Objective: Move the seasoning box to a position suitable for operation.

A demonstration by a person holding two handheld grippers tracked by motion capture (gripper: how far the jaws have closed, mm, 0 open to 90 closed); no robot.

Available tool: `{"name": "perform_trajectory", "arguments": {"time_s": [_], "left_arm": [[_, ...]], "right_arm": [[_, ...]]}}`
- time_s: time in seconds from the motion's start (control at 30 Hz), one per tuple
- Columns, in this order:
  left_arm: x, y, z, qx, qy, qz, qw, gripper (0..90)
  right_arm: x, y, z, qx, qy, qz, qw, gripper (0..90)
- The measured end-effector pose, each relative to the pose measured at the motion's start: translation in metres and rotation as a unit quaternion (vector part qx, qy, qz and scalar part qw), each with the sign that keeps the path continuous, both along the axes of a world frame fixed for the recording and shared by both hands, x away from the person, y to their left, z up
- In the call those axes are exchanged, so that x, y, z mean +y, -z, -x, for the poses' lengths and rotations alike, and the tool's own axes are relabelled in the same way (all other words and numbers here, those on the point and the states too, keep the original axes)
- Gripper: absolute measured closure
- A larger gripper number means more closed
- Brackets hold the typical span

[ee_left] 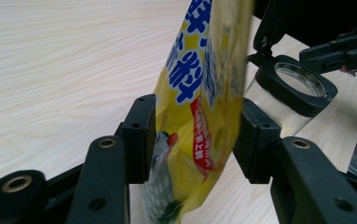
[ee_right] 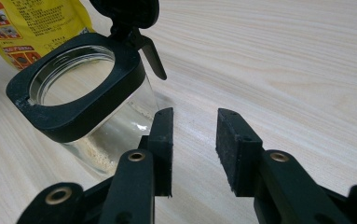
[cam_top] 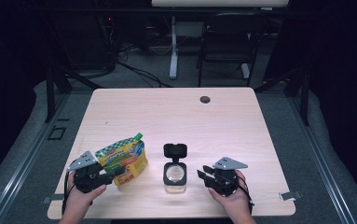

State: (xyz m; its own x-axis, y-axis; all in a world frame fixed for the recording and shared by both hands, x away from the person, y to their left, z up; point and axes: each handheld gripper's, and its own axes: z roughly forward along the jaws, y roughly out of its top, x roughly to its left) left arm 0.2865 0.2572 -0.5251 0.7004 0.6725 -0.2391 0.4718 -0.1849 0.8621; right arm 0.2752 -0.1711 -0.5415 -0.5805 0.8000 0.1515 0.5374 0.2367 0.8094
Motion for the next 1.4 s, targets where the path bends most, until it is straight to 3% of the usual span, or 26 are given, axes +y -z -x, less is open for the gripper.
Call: {"name": "perform_trajectory", "arguments": {"time_s": [0.13, 0.3, 0.43, 0.8, 0.9, 1.4], "left_arm": [[0.0, 0.002, -0.001, 0.001, 0.0, -0.005, 1.0, 51.4], [0.0, 0.006, -0.002, 0.012, -0.002, 0.002, 0.9999, 49.8], [0.003, 0.009, -0.004, 0.026, -0.003, 0.014, 0.9996, 46.3], [0.006, 0.017, -0.009, 0.053, -0.003, 0.014, 0.9985, 42.9], [0.006, 0.019, -0.011, 0.057, -0.003, 0.008, 0.9983, 42.9], [0.008, 0.026, -0.014, 0.071, 0.001, 0.018, 0.9973, 39.8]], "right_arm": [[0.0, 0.0, 0.0, 0.002, -0.001, 0.002, 1.0, 67.1], [0.0, 0.0, 0.0, 0.002, -0.001, 0.001, 1.0, 66.9], [0.0, 0.001, 0.0, 0.002, -0.001, 0.001, 1.0, 66.8], [0.0, 0.001, 0.0, 0.002, -0.002, 0.001, 1.0, 66.5], [0.0, 0.001, 0.0, 0.002, -0.002, 0.001, 1.0, 66.5], [0.0, 0.0, 0.0, -0.001, -0.002, -0.001, 1.0, 66.3]]}}
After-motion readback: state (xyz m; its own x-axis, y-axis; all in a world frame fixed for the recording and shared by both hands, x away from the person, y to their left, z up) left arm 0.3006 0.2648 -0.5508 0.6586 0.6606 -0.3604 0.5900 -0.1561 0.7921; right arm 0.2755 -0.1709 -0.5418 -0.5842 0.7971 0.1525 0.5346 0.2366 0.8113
